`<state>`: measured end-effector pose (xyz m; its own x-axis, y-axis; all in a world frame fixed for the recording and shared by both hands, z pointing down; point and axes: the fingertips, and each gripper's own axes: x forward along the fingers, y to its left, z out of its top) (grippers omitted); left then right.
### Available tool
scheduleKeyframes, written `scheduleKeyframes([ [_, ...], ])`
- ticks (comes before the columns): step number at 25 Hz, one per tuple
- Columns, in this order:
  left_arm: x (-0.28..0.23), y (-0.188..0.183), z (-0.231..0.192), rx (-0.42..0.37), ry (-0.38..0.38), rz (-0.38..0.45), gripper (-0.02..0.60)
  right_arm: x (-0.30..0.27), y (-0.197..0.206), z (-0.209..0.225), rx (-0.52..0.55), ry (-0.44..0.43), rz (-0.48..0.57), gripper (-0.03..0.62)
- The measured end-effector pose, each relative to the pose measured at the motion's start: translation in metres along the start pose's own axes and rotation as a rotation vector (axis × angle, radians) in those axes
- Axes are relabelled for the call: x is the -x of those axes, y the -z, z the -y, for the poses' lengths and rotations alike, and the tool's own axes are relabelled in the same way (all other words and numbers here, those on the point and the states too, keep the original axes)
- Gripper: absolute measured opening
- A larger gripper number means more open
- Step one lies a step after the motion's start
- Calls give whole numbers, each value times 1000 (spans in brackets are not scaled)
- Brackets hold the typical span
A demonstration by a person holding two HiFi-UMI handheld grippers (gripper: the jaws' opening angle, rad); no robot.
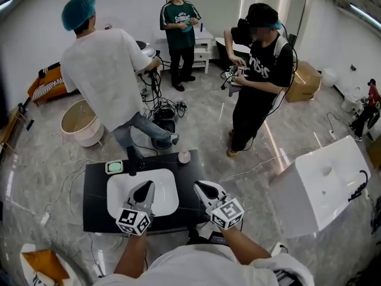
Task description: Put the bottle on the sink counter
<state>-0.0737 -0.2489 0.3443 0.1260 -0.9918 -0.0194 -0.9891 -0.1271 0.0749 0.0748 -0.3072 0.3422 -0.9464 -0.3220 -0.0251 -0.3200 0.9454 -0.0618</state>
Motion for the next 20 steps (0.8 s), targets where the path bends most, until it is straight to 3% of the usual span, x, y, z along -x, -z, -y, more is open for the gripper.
scheduleKeyframes([
  [5, 63, 6, 25, 8, 56, 6, 25, 35, 11, -62, 7, 16, -19, 15],
  [10, 137, 39, 38, 72, 49, -30, 25, 66, 22, -121, 19, 24, -21, 15],
  [20, 205, 59, 60, 130, 36, -62, 25, 101, 26, -175, 35, 15, -29, 15],
])
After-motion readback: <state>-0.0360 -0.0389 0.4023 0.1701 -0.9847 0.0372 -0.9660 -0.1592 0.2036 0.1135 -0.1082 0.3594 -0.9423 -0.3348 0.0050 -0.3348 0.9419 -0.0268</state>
